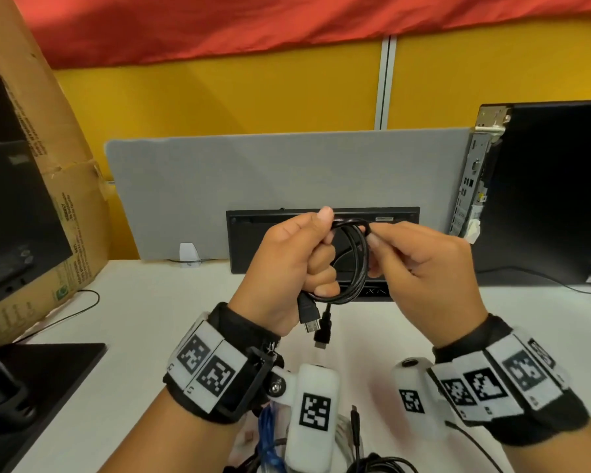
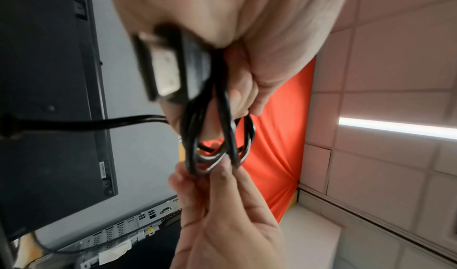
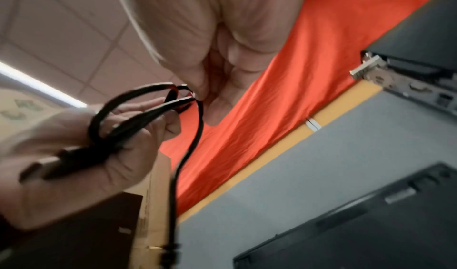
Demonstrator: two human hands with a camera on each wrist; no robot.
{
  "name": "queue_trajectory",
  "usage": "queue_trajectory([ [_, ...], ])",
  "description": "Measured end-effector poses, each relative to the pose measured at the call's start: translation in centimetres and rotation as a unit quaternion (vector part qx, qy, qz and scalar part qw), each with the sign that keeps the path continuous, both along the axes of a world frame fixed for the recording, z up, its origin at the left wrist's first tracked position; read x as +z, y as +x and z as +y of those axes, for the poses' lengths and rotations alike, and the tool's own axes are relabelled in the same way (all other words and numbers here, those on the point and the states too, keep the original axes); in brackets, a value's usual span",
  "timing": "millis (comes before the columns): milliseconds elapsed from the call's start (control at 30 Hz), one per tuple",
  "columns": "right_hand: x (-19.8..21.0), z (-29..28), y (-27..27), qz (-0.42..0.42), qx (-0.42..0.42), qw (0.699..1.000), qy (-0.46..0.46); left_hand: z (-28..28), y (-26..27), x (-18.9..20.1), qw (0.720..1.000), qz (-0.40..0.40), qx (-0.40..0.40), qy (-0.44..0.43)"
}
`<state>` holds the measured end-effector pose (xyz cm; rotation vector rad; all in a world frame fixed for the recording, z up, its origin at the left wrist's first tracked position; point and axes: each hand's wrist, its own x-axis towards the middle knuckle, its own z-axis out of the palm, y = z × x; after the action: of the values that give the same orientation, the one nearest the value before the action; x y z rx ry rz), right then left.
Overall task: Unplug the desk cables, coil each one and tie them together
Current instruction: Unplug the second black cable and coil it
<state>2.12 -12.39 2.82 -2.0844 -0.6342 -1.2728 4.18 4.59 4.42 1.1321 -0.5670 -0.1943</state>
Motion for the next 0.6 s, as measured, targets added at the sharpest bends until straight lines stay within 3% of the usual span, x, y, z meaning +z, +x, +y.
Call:
queue_trajectory([
  [67, -0.1, 0.5, -0.1, 0.046, 0.039, 0.996, 0.063, -0.2, 0.1, -0.2, 1.0, 0.011, -0.001, -0.017],
  [133, -0.1, 1.0, -0.3, 0.125, 0.124, 0.97, 0.165, -0.5, 0.1, -0.4, 0.999, 0.02, -0.005, -0.03],
  [267, 0.4, 1.5, -0.8, 0.276, 0.301, 0.84, 0.357, -0.7, 0.3, -0.6, 0.999, 0.016, 0.009, -0.05],
  [300, 0.5, 1.7, -1.0, 0.291, 0.316, 0.829, 0.358, -0.7, 0.4, -0.6, 0.998, 0.009, 0.019, -0.051],
  [433, 0.1, 2.3, -1.3, 0.28, 0.237, 0.888, 0.278, -0.7, 0.7, -0.9, 0.999, 0.0, 0.04, -0.037],
  [600, -0.4, 2.9, -1.4, 0.262, 0.192, 0.888, 0.327, -0.7, 1.2, -1.7, 0.998, 0.016, 0.053, 0.0],
])
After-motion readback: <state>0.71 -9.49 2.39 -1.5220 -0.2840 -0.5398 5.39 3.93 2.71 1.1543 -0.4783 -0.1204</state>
